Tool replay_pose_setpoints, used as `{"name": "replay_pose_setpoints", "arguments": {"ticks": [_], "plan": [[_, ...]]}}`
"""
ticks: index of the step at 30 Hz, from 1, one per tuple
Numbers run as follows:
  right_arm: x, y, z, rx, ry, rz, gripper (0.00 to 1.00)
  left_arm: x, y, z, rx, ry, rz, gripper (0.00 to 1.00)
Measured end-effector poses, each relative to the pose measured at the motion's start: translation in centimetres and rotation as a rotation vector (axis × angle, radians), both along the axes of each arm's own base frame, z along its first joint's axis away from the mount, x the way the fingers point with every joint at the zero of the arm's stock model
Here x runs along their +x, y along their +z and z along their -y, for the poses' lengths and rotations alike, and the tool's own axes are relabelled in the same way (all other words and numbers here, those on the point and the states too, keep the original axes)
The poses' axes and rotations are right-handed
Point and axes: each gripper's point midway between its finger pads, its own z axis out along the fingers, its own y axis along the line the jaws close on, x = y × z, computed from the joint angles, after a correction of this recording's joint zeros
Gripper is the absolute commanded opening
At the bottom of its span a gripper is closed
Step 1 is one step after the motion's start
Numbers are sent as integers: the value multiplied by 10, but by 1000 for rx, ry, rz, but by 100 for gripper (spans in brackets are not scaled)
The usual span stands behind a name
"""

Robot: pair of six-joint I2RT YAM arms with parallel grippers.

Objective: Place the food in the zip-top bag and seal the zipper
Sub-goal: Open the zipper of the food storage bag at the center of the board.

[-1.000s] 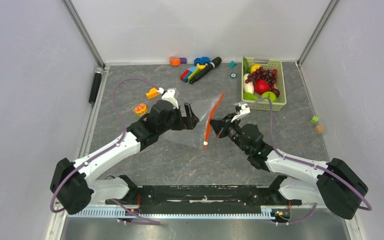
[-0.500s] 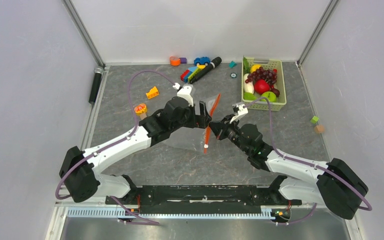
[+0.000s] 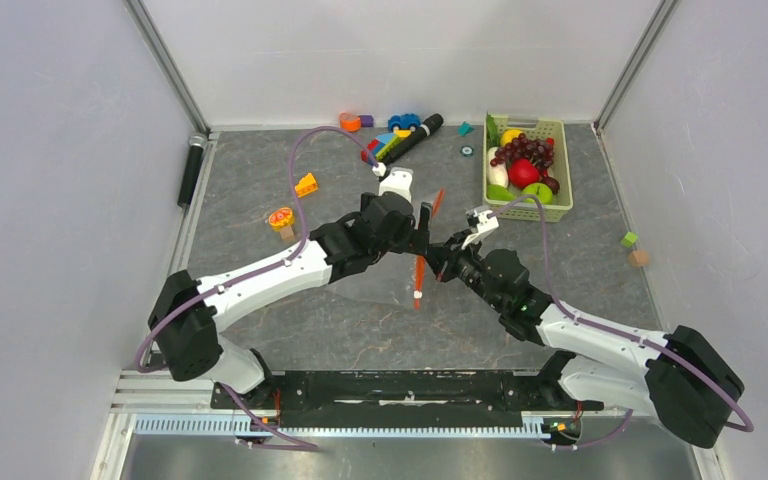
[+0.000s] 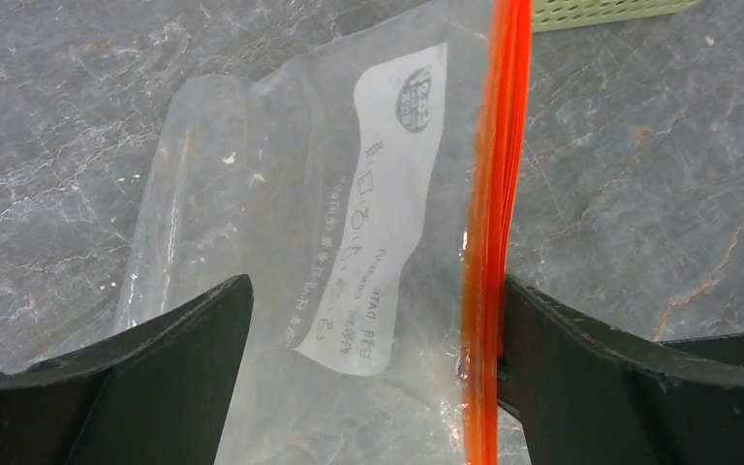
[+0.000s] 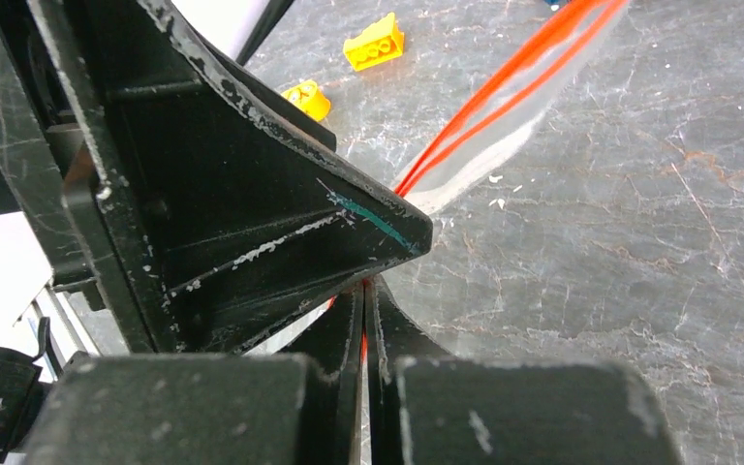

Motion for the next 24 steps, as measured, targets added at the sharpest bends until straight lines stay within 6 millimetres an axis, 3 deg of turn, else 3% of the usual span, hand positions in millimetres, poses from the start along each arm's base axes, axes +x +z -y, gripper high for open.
{"name": "replay_pose_setpoints", "arguments": {"ticks": [19, 24], "plan": [[-3, -14, 5, -52, -15, -34, 0, -15, -7, -5, 4, -38, -32, 99], [-4, -15, 4, -55, -11, -36, 0, -15, -9, -5, 10, -31, -31, 89]]}}
